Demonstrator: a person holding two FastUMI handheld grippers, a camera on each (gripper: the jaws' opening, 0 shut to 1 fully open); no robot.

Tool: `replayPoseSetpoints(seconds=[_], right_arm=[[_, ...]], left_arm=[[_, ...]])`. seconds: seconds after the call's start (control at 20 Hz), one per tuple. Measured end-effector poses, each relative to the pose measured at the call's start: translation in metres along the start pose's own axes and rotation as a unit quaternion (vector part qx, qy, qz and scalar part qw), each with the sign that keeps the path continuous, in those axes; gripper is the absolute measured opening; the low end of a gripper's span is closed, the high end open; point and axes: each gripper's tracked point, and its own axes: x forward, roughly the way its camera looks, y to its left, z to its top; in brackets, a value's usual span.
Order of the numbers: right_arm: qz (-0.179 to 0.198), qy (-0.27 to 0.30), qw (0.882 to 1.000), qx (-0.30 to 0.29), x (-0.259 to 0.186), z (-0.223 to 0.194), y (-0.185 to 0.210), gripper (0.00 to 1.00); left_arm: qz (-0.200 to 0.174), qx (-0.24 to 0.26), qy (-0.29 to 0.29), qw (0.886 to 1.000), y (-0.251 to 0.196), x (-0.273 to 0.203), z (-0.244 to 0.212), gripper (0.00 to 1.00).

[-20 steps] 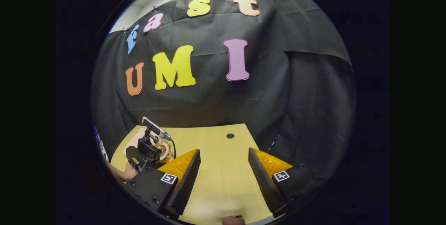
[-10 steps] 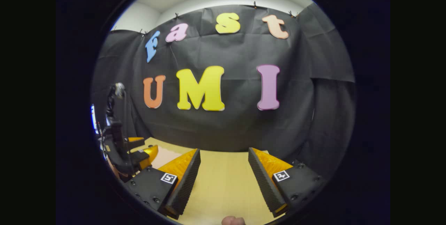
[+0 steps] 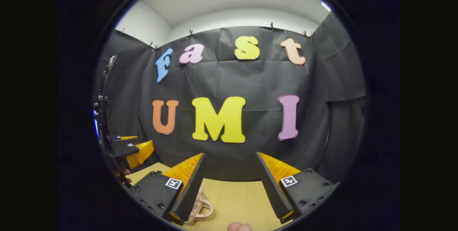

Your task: First open the suitcase, pack the skin care products into it, and then close the suitcase.

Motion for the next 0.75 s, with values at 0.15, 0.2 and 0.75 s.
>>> replayPoseSetpoints(seconds=[0.15,0.2,0.75], right_arm=[[-0.012,0.005,1.0,-0.012,0.0,-0.009,0.005,0.81],[-0.017,0.006,1.0,-0.011,-0.001,-0.011,0.005,0.81],[-0.024,0.022,0.999,-0.006,0.008,-0.024,0.012,0.77]], left_arm=[[-0.012,0.002,-0.003,1.0,0.0,-0.003,0.0,0.89],[-0.016,-0.001,-0.003,1.0,-0.001,-0.004,-0.001,0.89],[-0.045,-0.006,0.024,0.999,-0.005,-0.005,-0.016,0.89]])
